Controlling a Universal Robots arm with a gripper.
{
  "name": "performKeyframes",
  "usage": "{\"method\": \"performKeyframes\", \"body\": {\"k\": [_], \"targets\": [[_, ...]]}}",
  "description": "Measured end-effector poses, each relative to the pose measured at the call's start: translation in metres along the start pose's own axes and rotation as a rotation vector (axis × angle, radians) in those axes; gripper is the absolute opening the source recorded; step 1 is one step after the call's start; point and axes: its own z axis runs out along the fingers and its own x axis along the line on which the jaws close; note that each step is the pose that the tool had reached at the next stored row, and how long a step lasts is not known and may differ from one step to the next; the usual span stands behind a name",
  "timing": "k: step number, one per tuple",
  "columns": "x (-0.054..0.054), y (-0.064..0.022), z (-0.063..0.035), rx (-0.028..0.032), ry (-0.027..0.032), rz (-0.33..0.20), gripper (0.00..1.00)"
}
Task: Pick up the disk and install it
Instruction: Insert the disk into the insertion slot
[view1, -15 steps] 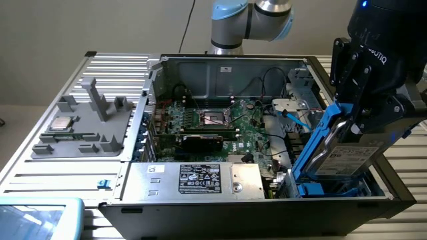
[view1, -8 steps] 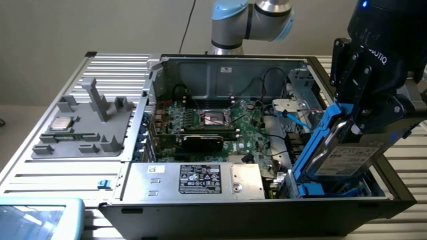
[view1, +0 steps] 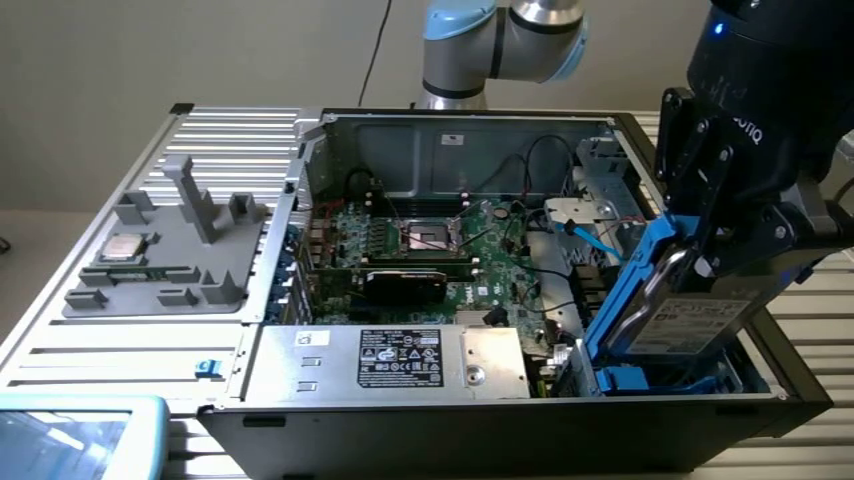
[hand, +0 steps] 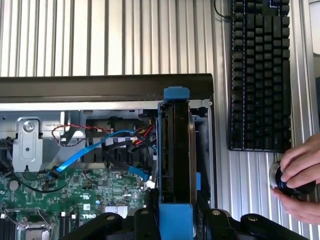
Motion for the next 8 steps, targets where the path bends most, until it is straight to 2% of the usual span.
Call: {"method": "performKeyframes", "body": {"k": [8], "targets": [[0.0, -0.0012, 0.0123, 0.0, 0.0001, 0.0, 0.37]]}}
